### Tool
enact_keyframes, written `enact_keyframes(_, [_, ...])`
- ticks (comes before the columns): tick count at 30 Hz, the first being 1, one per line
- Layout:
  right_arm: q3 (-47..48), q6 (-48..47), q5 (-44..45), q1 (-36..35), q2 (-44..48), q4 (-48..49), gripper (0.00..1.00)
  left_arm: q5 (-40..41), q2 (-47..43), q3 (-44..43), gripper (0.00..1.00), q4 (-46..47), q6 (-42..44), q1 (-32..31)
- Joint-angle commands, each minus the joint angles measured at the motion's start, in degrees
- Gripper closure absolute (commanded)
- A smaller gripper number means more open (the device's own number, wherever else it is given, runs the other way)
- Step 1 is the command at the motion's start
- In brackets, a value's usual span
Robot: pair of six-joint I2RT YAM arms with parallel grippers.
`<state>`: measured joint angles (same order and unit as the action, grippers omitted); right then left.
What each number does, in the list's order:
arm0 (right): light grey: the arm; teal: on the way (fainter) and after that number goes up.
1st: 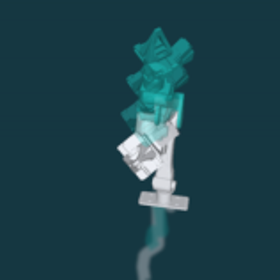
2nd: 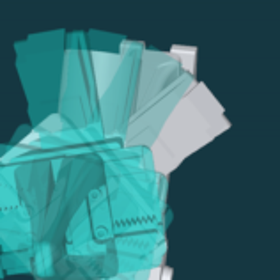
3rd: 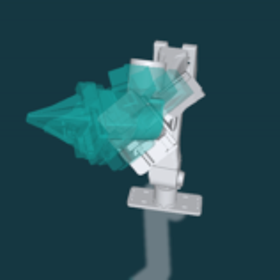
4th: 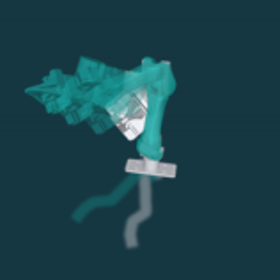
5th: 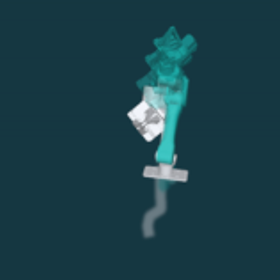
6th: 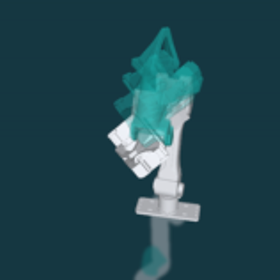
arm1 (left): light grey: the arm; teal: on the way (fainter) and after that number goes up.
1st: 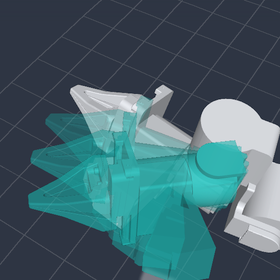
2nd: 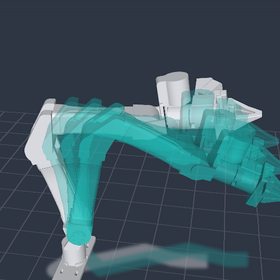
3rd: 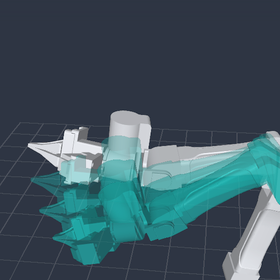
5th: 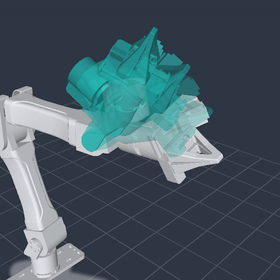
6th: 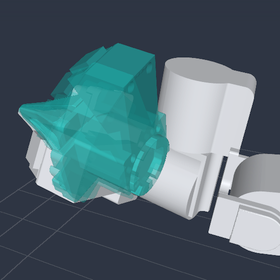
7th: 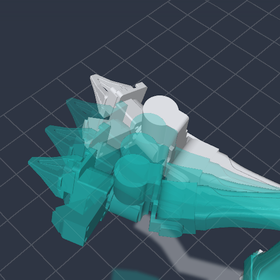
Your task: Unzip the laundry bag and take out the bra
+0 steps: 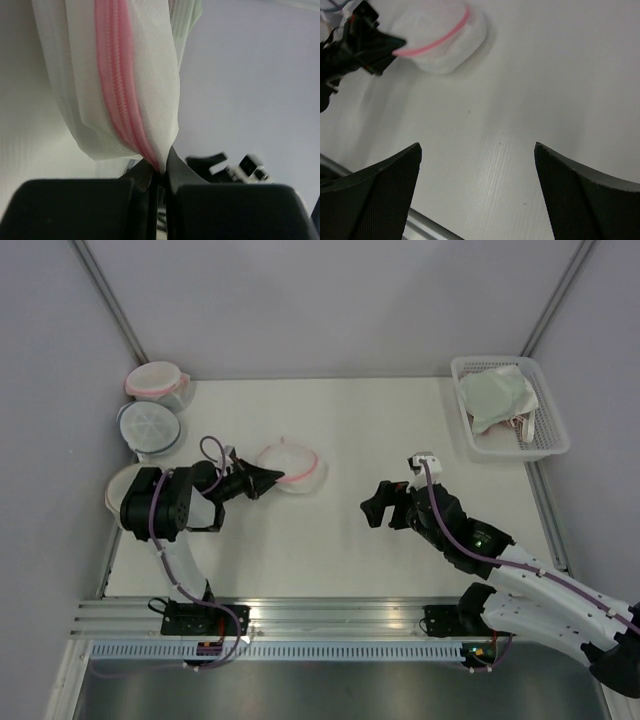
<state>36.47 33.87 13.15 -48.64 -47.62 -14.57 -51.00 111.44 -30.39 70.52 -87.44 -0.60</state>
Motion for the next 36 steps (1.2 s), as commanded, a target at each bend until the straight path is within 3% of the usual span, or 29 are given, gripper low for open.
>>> enact_keyframes(1, [5.2, 2.3, 15.9, -0.2, 1.0, -8.8, 0.02, -8.8, -11.0, 5.8, 0.98, -10.2, 11.7, -2.2])
enact_keyframes(2, [5.4, 1.0, 16.5, -0.1, 1.1, -8.6, 0.02, -9.6, -13.2, 6.1, 0.98, -15.9, 20.0, -2.7])
enact_keyframes(3, [5.5, 0.8, 16.6, -0.1, 1.2, -8.5, 0.02, -10.3, -15.7, 5.5, 0.98, -32.3, 25.6, -3.6])
enact_keyframes(5, [5.4, 0.1, 15.7, -0.1, 0.8, -7.6, 0.02, -7.2, -22.4, 1.8, 0.98, -50.0, 43.0, -6.8])
enact_keyframes(6, [5.2, 0.1, 15.5, -0.2, 0.5, -7.2, 0.02, -3.9, -24.1, 0.8, 0.98, -61.9, 47.1, -8.0])
enact_keyframes(7, [4.7, 0.2, 15.5, -0.2, 0.2, -6.7, 0.02, -3.5, -25.5, 0.3, 0.98, -64.5, 50.1, -10.2])
enact_keyframes(14, [1.2, 2.5, 11.4, -0.1, -2.5, -1.4, 0.02, 0.9, -23.8, -3.7, 0.98, -71.7, 54.4, -20.8])
enact_keyframes(22, [-3.9, 3.0, -6.1, 1.3, -8.3, 8.0, 0.02, -2.4, -25.9, -5.5, 0.98, -74.0, 56.5, -28.1])
enact_keyframes(25, [-6.4, 2.9, -6.6, 1.5, -8.7, 10.3, 0.02, 1.9, -25.5, -8.0, 0.98, -78.8, 59.1, -29.0])
enact_keyframes(26, [-6.7, 2.6, -6.6, 1.7, -8.8, 10.3, 0.02, 7.7, -25.0, -9.2, 0.98, -84.6, 60.3, -29.5])
enact_keyframes(29, [-6.8, 1.6, -6.4, 2.7, -9.2, 10.1, 0.02, 14.8, -23.0, -13.5, 0.98, -90.9, 63.4, -31.5])
enact_keyframes(36, [-7.6, -0.2, -8.5, 5.3, -13.0, 12.7, 0.02, 22.4, -16.3, -22.2, 0.97, -101.3, 69.1, -35.8])
